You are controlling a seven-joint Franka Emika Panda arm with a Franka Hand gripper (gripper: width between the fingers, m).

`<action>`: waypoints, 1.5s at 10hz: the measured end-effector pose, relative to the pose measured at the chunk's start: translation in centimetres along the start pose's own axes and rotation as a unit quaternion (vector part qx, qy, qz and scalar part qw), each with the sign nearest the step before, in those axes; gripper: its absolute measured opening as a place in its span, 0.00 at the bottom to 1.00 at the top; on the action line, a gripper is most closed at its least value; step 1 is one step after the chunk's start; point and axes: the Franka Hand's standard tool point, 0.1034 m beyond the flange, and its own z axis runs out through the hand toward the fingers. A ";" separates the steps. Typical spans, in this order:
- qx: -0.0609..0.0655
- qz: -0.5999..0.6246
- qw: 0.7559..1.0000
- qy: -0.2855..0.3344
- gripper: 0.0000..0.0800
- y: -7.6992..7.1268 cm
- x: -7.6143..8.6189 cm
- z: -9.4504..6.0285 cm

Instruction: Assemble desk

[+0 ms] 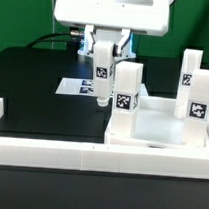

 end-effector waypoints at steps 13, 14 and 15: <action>0.020 -0.017 1.000 -0.014 0.36 -2.0 1.2 -0.9; 0.019 -0.016 1.000 -0.015 0.36 -1.9 1.3 -0.8; 0.023 -0.014 0.999 -0.025 0.36 -2.3 1.3 -1.0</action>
Offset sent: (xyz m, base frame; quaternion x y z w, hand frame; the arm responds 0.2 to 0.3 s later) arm 0.0036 -0.0155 -0.0432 -0.0147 0.0766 -0.0780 0.9939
